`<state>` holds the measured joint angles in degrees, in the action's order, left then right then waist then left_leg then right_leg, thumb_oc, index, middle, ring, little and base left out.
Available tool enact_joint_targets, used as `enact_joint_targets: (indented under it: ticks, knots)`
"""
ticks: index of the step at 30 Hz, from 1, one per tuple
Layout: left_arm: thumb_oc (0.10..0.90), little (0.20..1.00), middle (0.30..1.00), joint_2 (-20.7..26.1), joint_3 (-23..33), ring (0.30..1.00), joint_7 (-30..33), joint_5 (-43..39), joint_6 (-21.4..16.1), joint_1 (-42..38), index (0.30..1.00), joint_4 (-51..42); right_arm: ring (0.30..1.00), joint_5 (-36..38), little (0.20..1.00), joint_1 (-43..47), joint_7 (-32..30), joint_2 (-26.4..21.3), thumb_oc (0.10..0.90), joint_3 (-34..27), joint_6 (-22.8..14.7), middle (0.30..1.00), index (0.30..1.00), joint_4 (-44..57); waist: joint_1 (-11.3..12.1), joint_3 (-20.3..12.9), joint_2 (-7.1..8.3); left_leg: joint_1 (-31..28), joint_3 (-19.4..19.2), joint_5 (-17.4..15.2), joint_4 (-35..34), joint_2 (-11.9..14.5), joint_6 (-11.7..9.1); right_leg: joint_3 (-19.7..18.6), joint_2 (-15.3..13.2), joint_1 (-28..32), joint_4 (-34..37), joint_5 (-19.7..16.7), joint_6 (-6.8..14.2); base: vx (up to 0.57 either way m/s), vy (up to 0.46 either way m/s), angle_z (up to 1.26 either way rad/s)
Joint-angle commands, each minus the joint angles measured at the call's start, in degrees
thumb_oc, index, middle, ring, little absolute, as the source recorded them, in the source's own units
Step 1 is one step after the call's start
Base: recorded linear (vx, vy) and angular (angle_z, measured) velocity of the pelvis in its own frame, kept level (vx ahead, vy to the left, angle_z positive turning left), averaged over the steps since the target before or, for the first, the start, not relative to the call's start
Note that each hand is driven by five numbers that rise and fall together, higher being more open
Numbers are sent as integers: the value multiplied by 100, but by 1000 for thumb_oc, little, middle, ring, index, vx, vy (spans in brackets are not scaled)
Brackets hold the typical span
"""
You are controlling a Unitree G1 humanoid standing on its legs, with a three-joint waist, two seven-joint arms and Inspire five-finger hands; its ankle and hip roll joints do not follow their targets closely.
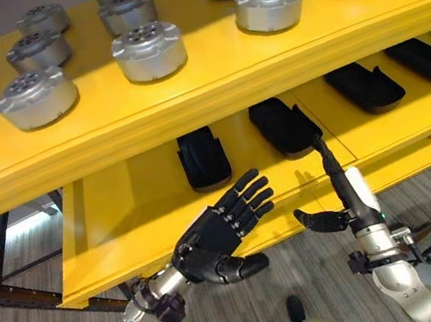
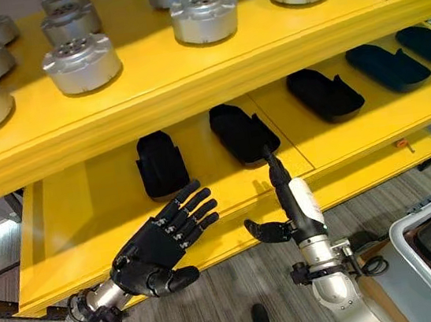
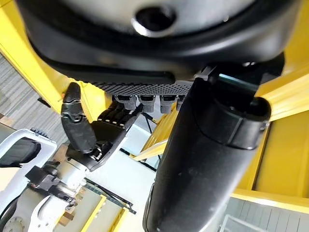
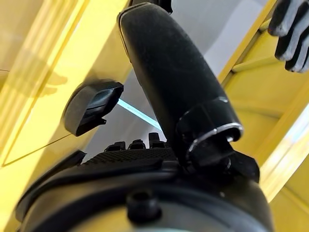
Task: Move parts from the plastic box to the shelf.
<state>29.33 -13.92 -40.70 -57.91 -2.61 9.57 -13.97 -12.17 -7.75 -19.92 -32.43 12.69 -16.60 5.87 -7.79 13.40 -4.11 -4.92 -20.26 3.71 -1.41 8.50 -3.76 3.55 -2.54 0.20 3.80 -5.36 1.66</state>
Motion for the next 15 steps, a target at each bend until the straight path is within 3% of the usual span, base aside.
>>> enact_joint_targets:
  ticks: [1, 3, 6, 8, 9, 10, 11, 13, 15]
  knots:
    - [900, 1000, 1000, -67, 49, 1000, -387, -223, -537, -329, 1000, -293, 1000, 228, 1000, 638, -201, -135, 900, -196, -841, 1000, 1000, 347, 81, -227, 292, 392, 866, -247, 1228, 44, -108, 31, -69, 306, -187, 608, 41, 18, -76, -33]
    - [900, 1000, 1000, -21, 62, 1000, -466, -285, -495, -253, 1000, -338, 1000, 278, 1000, 584, -259, -154, 900, -231, -900, 1000, 1000, 290, 121, -229, 317, 515, 1062, -612, 1511, -358, 67, -183, -49, 301, -185, 580, 59, 35, -14, -54]
    - [900, 1000, 1000, -13, 40, 1000, -334, -205, -500, -288, 1000, -336, 1000, 374, 1000, 503, -226, -172, 900, -173, -939, 1000, 1000, 386, 213, -241, 306, 617, 1740, -1075, 1232, -1296, 470, -830, 183, 224, -211, 458, 152, 48, 41, -115]
    - [900, 1000, 1000, 101, -75, 1000, -513, -194, -437, -251, 1000, -439, 1000, 256, 1000, 421, -549, -166, 900, -162, -761, 1000, 1000, 437, 176, -273, 256, 351, 2165, -908, 526, -1426, 604, -1255, 368, 81, -334, 448, 242, -8, 121, -230]
    - [900, 1000, 1000, 215, -124, 1000, -555, -334, -514, -255, 1000, -398, 1000, 204, 1000, 260, -571, -154, 900, -242, -853, 1000, 1000, 447, 111, -315, 272, 252, 2133, -847, 310, -1393, 647, -1257, 417, 36, -445, 499, 266, -33, 91, -223]
    - [900, 1000, 1000, 240, -116, 1000, -527, -309, -603, -258, 1000, -363, 1000, 172, 1000, 168, -503, -139, 900, -302, -954, 1000, 1000, 461, 97, -321, 285, 196, 2028, -813, 207, -1356, 657, -1095, 422, -12, -567, 559, 278, -72, 43, -121]
    - [900, 1000, 1000, 243, -97, 1000, -404, -292, -795, -229, 1000, -336, 1000, 148, 1000, 161, -357, -98, 900, -295, -1070, 1000, 1000, 456, 145, -288, 308, 143, 1718, -804, 158, -1259, 638, -550, 334, -160, -880, 645, 326, -90, 7, -74]
    - [900, 1000, 1000, 202, -47, 1000, -294, -183, -1002, -162, 1000, -321, 1000, 213, 1000, 314, -275, -64, 900, -201, -1183, 1000, 1000, 395, 250, -188, 331, 85, 1181, -832, 164, -1097, 643, 146, 117, -352, -1266, 749, 416, -104, -44, -175]
    - [900, 1000, 1000, 188, -7, 1000, -305, -50, -1025, -134, 1000, -318, 1000, 191, 1000, 423, -405, -53, 900, -150, -1131, 1000, 1000, 394, 333, -129, 348, 66, 894, -842, 184, -988, 661, 432, -132, -396, -1398, 774, 487, -80, -99, -259]
